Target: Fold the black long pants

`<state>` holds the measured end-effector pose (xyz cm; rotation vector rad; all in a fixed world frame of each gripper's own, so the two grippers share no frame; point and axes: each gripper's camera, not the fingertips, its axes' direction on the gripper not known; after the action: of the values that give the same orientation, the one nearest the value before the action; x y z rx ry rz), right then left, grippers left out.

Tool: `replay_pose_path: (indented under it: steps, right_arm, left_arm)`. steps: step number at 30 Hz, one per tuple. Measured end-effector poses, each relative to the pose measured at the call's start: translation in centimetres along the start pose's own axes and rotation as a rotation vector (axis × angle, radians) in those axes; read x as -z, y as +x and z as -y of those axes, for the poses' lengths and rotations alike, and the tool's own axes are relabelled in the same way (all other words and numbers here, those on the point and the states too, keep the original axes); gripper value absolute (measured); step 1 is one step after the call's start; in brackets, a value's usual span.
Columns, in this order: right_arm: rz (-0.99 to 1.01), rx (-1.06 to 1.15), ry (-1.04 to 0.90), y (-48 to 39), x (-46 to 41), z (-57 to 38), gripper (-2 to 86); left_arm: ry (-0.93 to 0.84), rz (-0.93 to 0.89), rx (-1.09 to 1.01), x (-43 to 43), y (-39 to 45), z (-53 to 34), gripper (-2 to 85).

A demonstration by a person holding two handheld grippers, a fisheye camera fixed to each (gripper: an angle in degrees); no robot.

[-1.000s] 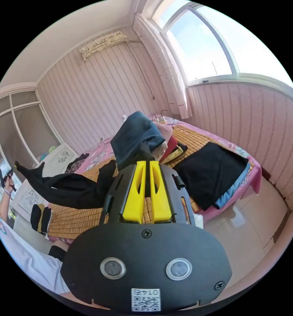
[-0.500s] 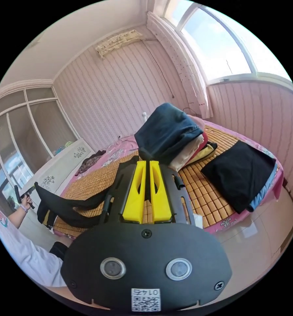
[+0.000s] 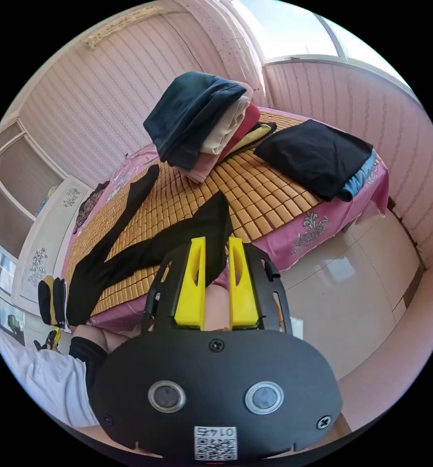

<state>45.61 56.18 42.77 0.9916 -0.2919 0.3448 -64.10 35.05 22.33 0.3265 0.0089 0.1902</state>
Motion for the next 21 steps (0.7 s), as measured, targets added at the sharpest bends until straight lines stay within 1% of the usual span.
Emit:
replay_pose_path:
  steps: [2, 5, 7, 9, 11, 13, 14, 15, 16, 18, 20, 21]
  right_arm:
    - [0.014, 0.071, -0.037, -2.4, -1.6, 0.9, 8.0]
    - [0.016, 0.159, -0.097, -6.1, -4.8, 2.2, 9.0]
    - [0.008, 0.176, -0.133, -7.7, -6.6, 2.9, 9.8]
    - [-0.015, 0.169, -0.148, -8.6, -8.2, 3.6, 10.5]
    - [-0.062, 0.135, -0.144, -8.8, -8.9, 4.1, 11.2]
    - [-0.113, 0.135, -0.133, -9.1, -9.4, 4.5, 12.0]
    - [-0.166, 0.161, -0.129, -9.6, -9.8, 4.8, 12.7]
    - [-0.228, 0.191, -0.125, -10.0, -10.2, 5.1, 13.3]
    - [-0.257, 0.196, -0.116, -10.1, -10.4, 5.2, 13.3]
    - [-0.366, 0.117, -0.065, -9.0, -10.6, 6.2, 13.5]
    - [-0.388, 0.025, -0.037, -7.1, -10.5, 7.0, 13.4]
    - [-0.365, -0.003, -0.037, -6.0, -10.8, 7.6, 13.3]
  left_arm:
    - [-0.002, -0.025, 0.076, -1.0, -0.9, 1.0, 10.2]
    - [0.042, -0.024, 0.204, -2.8, -2.2, 2.7, 14.6]
    - [-0.015, -0.017, 0.282, -5.3, -3.4, 4.2, 15.7]
    - [-0.094, -0.006, 0.294, -7.3, -3.7, 5.4, 14.2]
    - [-0.185, 0.010, 0.261, -9.0, -3.4, 6.5, 10.9]
    - [-0.290, 0.084, 0.188, -10.3, -2.8, 7.9, 7.1]
    - [-0.305, 0.102, 0.171, -10.4, -2.6, 8.2, 6.3]
    - [-0.333, 0.135, 0.146, -10.5, -2.4, 8.8, 3.9]
    - [-0.346, 0.126, 0.109, -10.4, -2.0, 9.3, 0.6]
    - [-0.318, 0.132, 0.087, -9.7, -1.4, 10.0, -0.3]
    - [-0.277, 0.125, 0.055, -8.7, -0.7, 10.9, -0.7]
    - [-0.242, 0.119, 0.042, -7.8, -0.3, 11.6, -0.8]
